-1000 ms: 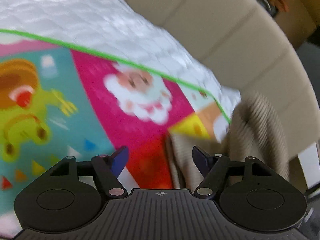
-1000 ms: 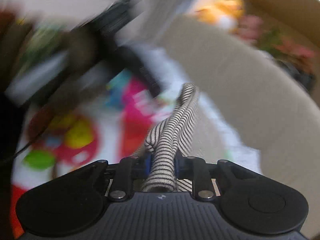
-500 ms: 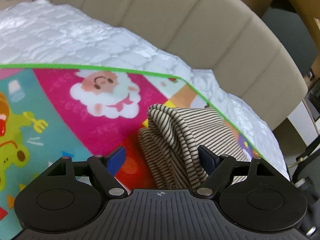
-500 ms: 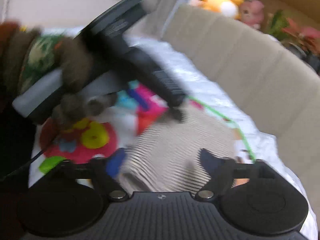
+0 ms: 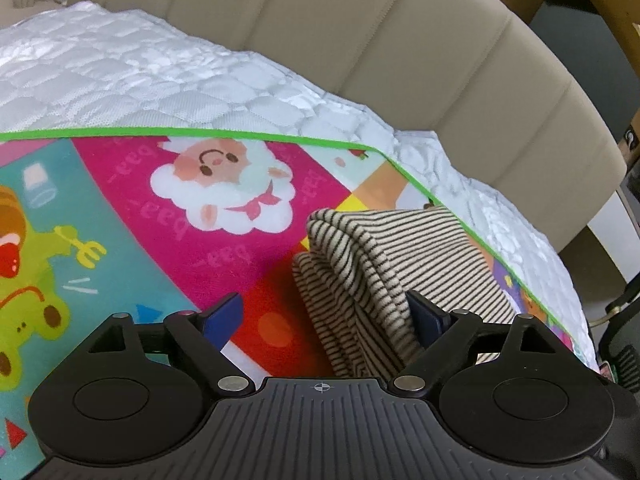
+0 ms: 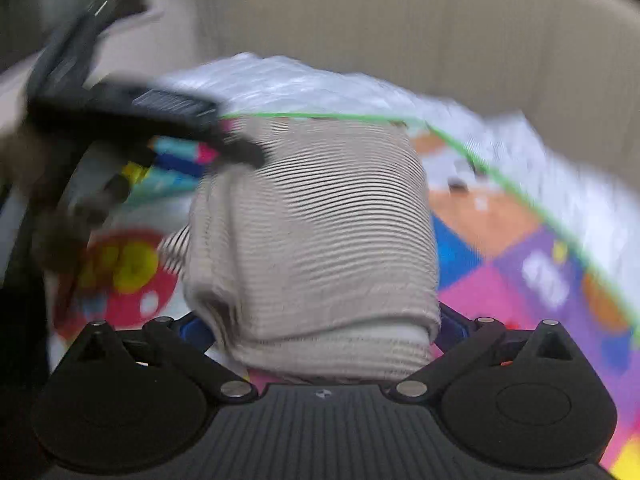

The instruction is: Fold clothes

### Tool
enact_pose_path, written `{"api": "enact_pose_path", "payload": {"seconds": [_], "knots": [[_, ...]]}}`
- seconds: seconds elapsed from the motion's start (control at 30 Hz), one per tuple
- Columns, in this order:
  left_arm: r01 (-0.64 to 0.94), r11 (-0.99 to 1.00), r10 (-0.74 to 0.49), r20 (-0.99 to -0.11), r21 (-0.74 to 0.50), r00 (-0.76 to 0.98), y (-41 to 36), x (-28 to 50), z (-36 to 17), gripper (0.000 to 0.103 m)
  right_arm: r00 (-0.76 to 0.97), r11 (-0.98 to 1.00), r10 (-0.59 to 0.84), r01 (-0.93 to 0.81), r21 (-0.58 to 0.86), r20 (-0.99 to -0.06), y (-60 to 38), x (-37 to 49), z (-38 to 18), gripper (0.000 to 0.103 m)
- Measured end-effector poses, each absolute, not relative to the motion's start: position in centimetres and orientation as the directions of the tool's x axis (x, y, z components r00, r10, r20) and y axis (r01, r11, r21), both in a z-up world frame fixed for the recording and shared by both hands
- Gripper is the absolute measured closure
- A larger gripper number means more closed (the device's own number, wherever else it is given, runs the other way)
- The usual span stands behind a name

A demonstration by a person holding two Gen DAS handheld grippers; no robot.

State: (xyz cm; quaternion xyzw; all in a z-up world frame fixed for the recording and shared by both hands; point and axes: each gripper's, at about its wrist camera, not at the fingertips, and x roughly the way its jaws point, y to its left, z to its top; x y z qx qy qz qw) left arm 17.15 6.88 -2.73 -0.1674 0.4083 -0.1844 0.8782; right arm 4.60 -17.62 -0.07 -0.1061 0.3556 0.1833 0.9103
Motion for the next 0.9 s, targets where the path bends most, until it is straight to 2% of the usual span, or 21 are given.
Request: {"api": "enact_pose_path", "payload": {"seconds": [0.07,0.27,0.43,0.6,0.7,0.83,0.9], "knots": [[0.185,0.878,-0.458,-0.657,-0.442,0.599,6.9,17.2,-2.8,0.011,0.718,0.886,0.256,-0.442,-0.139,-0.648,-17.4,3.9,0.8,0.0],[0.18,0.883,-0.449,-0.663,-0.435,0.599,7.1,17.3,-3.0,0.009,0.852,0.891,0.298,-0.41,-0.194,-0.431,-18.3,1.9,5.2,0.0],[0.169,0.879,-0.451,-0.664,-0.446,0.596,7.3,17.5,-3.2,0.008,0.893,0.911,0.292,-0.369,-0.185,-0.342,-18.2,2.4,7.1,0.0],[0.168,0.879,-0.451,-0.664,-0.446,0.597,7.3,17.5,-3.2,0.008,0.827,0.915,0.285,-0.385,-0.119,-0.484,-16.5,5.6,3.4,0.0],[0.167,0.88,-0.449,-0.665,-0.445,0.597,7.3,17.5,-3.3,0.007,0.747,0.886,0.243,-0.431,-0.172,-0.619,-13.3,6.7,-0.5,0.0],[0.154,0.887,-0.435,-0.674,-0.436,0.597,7.4,17.6,-3.5,0.006,0.772,0.881,0.192,-0.407,-0.239,-0.606,-11.6,6.2,-2.5,0.0],[0.153,0.879,-0.446,-0.667,-0.452,0.597,7.5,17.7,-3.6,0.006,0.756,0.888,0.199,-0.408,-0.212,-0.623,-11.9,6.5,-2.3,0.0]]}}
